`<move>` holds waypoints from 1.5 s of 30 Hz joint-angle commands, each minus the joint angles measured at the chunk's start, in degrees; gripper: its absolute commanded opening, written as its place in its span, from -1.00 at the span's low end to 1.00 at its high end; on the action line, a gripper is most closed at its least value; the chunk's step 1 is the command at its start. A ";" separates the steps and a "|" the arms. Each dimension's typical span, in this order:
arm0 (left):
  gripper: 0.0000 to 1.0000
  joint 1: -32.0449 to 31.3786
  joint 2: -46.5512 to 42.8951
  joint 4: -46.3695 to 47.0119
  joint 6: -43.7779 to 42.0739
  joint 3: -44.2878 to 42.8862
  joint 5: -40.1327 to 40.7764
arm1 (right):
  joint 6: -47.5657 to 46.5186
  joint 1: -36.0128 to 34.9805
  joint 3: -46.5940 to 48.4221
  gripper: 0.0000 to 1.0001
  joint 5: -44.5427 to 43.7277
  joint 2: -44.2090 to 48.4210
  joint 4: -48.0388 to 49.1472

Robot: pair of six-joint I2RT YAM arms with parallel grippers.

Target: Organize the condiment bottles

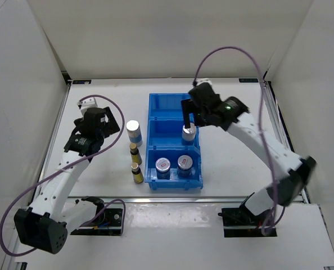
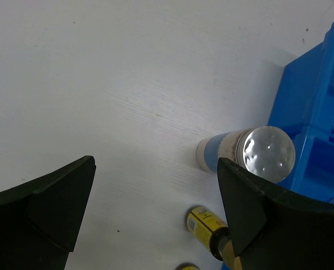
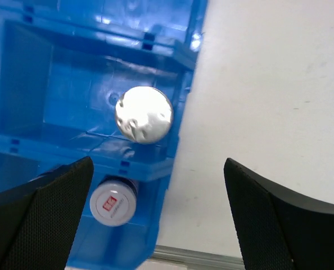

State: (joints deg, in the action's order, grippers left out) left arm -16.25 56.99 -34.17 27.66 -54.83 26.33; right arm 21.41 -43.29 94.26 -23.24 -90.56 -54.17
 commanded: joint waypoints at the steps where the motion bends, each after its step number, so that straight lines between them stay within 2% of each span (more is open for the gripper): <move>1: 1.00 -0.18 2.68 0.51 -1.38 -0.37 -4.52 | -0.05 -0.48 2.43 1.00 -6.10 11.70 -8.04; 3: 1.00 -0.18 3.74 1.04 -2.00 -0.37 -7.15 | 1.26 -0.48 -0.37 1.00 -9.78 18.62 -9.89; 6: 1.00 -0.18 5.32 1.04 -2.00 -0.37 -9.01 | 3.19 -0.48 -10.91 1.00 -10.51 27.24 -9.90; 9: 1.00 -0.71 6.11 1.04 -3.14 -0.37 -9.72 | 6.44 -0.48 -17.95 1.00 -9.11 31.05 -14.37; 12: 1.00 -3.34 3.14 1.04 -3.14 1.03 -7.61 | 10.40 -0.48 -24.79 1.00 -10.06 34.83 -16.93; 14: 1.00 -5.53 1.03 1.04 -3.14 1.04 -7.08 | 13.81 -0.48 -27.45 1.00 -12.61 38.77 -17.46; 18: 1.00 -8.53 -0.74 1.57 -3.14 0.43 -7.08 | 10.77 -0.48 -29.38 1.00 -10.15 45.20 -12.72; 23: 1.00 -10.56 2.85 1.57 -6.99 -3.43 -6.38 | 10.76 -0.48 -29.39 1.00 -11.65 46.27 -13.24; 27: 1.00 -10.56 11.89 1.57 -9.98 -7.21 -6.38 | 9.62 -0.48 -29.39 1.00 -10.94 42.67 -12.71; 31: 0.94 -11.08 21.47 1.57 -8.24 -11.26 -5.76 | 9.62 -0.48 -29.39 1.00 -10.42 41.08 -12.71; 39: 0.94 -12.23 27.73 5.43 -5.78 -12.40 -5.68 | 7.77 -0.48 -29.92 1.00 -8.04 42.93 -11.57; 41: 0.87 -12.23 28.43 5.43 -5.07 -12.41 -5.67 | 7.77 -0.48 -29.92 1.00 -7.44 42.93 -11.57; 45: 0.54 -12.23 28.97 5.43 -3.75 -11.71 -4.54 | 7.24 -0.48 -29.92 1.00 -7.43 42.40 -11.04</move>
State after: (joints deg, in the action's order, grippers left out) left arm -28.32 86.46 -29.85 22.41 -64.99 20.05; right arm 29.43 -43.64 64.23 -30.89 -48.21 -67.07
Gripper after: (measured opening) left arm 0.799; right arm 0.998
